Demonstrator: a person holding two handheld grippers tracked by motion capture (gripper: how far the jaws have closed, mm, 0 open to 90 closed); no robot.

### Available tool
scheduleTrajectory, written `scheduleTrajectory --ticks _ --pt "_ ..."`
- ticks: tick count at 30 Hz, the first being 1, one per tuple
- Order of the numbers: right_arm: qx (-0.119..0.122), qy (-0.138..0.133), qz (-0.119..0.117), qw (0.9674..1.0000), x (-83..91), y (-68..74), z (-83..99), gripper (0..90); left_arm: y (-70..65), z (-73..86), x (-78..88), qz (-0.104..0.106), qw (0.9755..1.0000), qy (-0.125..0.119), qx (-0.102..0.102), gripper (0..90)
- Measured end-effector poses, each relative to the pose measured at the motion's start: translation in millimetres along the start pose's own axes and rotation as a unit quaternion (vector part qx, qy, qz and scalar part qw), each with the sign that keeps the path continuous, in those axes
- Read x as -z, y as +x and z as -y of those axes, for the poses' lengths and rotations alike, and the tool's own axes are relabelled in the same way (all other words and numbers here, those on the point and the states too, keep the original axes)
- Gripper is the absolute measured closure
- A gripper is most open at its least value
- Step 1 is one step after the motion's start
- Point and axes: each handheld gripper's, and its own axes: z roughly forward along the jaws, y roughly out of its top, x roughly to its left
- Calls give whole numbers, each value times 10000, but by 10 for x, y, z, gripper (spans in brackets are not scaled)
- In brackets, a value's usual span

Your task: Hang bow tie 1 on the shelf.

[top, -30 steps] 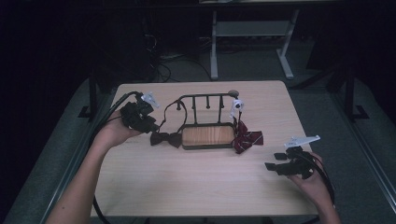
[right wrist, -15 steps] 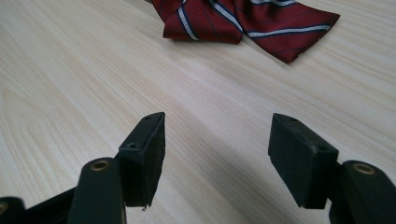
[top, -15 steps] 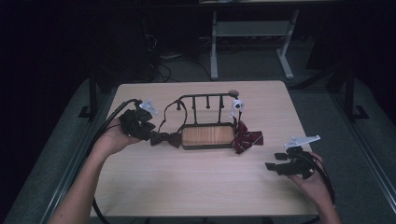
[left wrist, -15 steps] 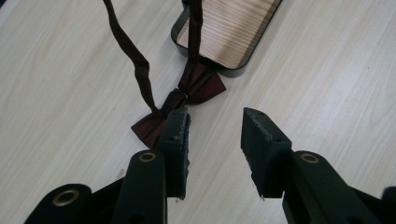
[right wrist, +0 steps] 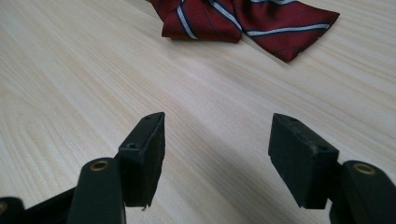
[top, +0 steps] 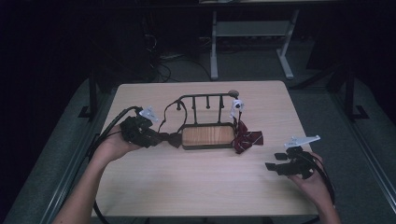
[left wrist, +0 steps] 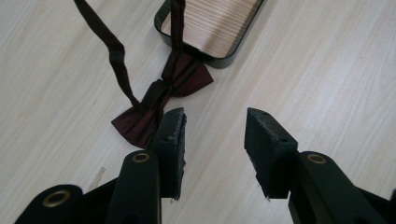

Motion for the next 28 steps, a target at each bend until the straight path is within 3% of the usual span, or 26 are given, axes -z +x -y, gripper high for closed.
scheduleTrajectory --ticks 10,23,28 --pt "-7 12 0 10000 0 1 1 361 -90 109 -125 194 9998 -62 28 553" --pt "18 6 4 10000 -7 6 0 361 -163 306 -232 316 9993 -151 131 512" --pt "-7 15 -8 10000 -15 10 0 360 -232 377 -296 304 9989 -298 185 478"
